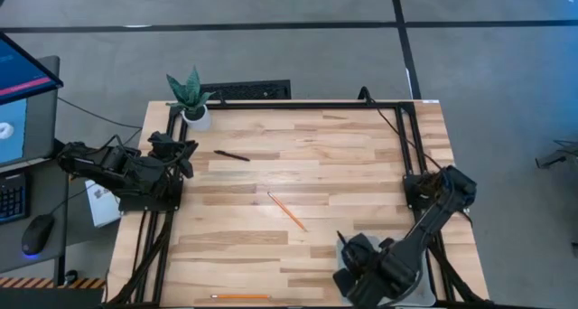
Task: Sort pens & pencils
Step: Put the top right black pen into the bottom left gray bin
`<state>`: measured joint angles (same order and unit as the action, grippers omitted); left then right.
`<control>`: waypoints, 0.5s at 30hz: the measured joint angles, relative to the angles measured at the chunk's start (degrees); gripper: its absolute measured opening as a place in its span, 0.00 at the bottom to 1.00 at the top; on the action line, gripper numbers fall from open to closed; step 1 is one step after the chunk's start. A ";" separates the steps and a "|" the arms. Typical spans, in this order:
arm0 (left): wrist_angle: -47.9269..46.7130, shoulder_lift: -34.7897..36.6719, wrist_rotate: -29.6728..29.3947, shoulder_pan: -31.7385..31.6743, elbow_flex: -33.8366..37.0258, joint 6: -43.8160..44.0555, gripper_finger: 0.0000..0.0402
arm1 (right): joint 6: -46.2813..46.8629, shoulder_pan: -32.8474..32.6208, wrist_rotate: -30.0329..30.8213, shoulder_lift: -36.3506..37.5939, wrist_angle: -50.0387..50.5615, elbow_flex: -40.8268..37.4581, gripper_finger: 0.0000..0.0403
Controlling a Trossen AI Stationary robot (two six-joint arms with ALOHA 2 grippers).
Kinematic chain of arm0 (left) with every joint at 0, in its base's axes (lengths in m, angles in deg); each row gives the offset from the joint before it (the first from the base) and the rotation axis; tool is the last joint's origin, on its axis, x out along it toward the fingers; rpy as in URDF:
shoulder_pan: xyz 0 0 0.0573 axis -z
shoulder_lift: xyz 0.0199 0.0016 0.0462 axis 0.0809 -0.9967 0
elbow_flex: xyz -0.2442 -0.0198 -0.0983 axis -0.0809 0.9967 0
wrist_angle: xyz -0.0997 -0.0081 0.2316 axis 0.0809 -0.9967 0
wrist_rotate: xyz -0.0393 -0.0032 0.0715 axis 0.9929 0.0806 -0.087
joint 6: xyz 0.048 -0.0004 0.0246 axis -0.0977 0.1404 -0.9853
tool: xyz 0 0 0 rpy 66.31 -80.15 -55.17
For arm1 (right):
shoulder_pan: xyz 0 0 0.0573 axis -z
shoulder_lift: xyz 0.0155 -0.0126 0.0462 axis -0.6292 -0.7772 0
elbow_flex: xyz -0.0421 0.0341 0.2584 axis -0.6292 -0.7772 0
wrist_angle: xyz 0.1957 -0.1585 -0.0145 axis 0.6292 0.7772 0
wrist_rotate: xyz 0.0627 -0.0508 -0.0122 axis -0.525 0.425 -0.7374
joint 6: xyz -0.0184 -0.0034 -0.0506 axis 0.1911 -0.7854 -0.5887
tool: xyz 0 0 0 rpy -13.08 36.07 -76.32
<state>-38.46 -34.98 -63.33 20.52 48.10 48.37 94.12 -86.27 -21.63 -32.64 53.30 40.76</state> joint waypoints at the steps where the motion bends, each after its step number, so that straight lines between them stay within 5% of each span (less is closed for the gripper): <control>1: 0.00 0.00 0.14 0.00 -0.02 0.00 0.16 | 0.15 -0.04 -0.19 -0.62 0.14 0.00 0.15; 15: -0.06 0.02 0.33 0.00 -0.01 0.35 0.16 | 8.45 -4.50 -2.07 -4.85 0.30 0.00 0.15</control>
<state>-38.52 -34.96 -63.00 20.52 48.09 48.72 102.57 -90.77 -23.71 -37.49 53.60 40.76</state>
